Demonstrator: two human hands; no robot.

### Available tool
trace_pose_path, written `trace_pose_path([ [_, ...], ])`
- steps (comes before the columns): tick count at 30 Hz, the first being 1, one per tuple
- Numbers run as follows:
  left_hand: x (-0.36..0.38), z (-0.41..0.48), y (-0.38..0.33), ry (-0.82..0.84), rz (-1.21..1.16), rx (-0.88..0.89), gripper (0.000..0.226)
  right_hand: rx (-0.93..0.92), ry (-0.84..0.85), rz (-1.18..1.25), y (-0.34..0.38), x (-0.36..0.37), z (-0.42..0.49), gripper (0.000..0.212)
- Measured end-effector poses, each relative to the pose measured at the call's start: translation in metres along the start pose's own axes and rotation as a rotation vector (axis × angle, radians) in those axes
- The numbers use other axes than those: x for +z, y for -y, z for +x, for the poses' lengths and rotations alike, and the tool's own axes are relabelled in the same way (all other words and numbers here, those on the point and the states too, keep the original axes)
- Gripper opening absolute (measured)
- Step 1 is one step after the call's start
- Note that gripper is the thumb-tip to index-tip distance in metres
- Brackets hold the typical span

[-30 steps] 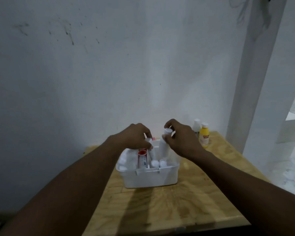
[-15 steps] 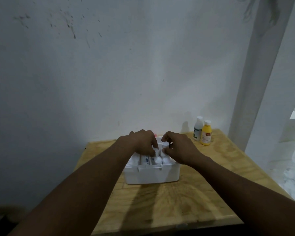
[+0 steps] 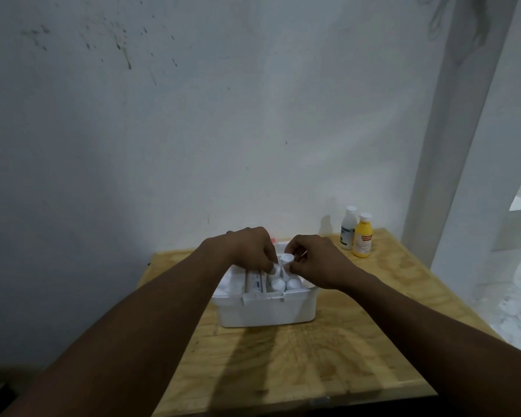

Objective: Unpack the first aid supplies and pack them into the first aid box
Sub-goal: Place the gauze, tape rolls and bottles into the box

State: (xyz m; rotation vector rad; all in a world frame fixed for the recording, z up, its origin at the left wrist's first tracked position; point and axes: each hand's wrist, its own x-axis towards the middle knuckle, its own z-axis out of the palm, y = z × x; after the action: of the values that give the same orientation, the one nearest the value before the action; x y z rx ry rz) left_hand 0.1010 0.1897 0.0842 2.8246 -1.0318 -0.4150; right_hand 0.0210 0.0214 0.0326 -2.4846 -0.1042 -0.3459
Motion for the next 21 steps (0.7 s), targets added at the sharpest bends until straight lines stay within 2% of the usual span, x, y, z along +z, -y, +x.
trace_pose_path([
  [4, -0.001, -0.001, -0.004, -0.042, 0.125, -0.03, 0.028, -0.012, 0.02, 0.016, 0.0, -0.003, 0.0, 0.024],
  [8, -0.002, -0.004, -0.007, -0.05, 0.11, -0.023, 0.02, -0.024, 0.026, 0.019, 0.001, -0.001, -0.001, 0.024],
  [15, -0.002, -0.005, -0.008, -0.066, 0.096, -0.039, 0.025, -0.003, 0.014, 0.041, -0.003, -0.003, -0.002, 0.029],
  [21, -0.007, -0.002, -0.006, -0.066, 0.015, -0.075, 0.029, 0.034, -0.167, 0.114, -0.01, -0.014, -0.001, 0.01],
])
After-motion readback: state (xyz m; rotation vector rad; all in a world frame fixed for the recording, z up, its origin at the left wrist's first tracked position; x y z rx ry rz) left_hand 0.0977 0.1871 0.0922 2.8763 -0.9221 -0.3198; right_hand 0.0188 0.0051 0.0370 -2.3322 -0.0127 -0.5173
